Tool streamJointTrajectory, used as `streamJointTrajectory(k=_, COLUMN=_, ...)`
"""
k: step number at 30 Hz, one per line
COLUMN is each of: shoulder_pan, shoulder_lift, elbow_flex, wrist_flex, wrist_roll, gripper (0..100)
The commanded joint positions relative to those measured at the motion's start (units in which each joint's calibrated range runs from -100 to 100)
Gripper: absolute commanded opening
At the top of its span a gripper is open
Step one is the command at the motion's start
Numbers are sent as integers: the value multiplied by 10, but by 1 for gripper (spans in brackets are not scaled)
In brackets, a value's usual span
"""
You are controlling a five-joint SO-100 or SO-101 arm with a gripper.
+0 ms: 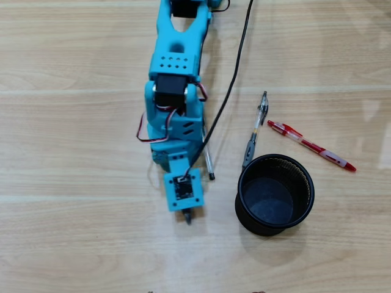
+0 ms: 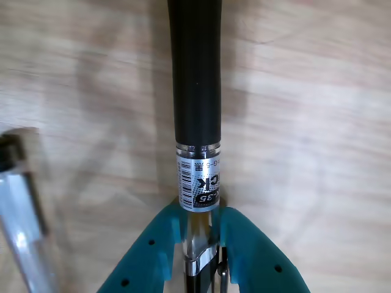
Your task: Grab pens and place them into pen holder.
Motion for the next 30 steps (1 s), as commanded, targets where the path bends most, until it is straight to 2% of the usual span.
streamJointTrajectory(k=1, shoulder_pan=30, shoulder_lift=-103, elbow_flex=-38, wrist_flex=-8, wrist_roll=16, gripper=2)
streamJointTrajectory(k=6, shoulder_pan=17, shoulder_lift=-239, elbow_flex=-61, wrist_flex=-43, wrist_roll=19, gripper=2)
streamJointTrajectory(k=11, shoulder_pan=-74, shoulder_lift=-377, elbow_flex=59, wrist_flex=-195, wrist_roll=14, gripper=2)
streamJointTrajectory(k=14, shoulder_pan=-137, shoulder_lift=-472, elbow_flex=257, wrist_flex=-371, wrist_roll=-3, gripper=2)
streamJointTrajectory(k=16, shoulder_pan=-172, shoulder_lift=-536, elbow_flex=435, wrist_flex=-526, wrist_roll=-23, gripper=2)
streamJointTrajectory(k=20, shoulder_pan=-198, shoulder_lift=-619, elbow_flex=759, wrist_flex=-834, wrist_roll=-72, gripper=2)
streamJointTrajectory(k=22, shoulder_pan=-198, shoulder_lift=-620, elbow_flex=841, wrist_flex=-922, wrist_roll=-95, gripper=2)
streamJointTrajectory(k=25, shoulder_pan=-198, shoulder_lift=-595, elbow_flex=851, wrist_flex=-933, wrist_roll=-104, gripper=2)
streamJointTrajectory(k=30, shoulder_pan=-207, shoulder_lift=-524, elbow_flex=751, wrist_flex=-933, wrist_roll=-104, gripper=2)
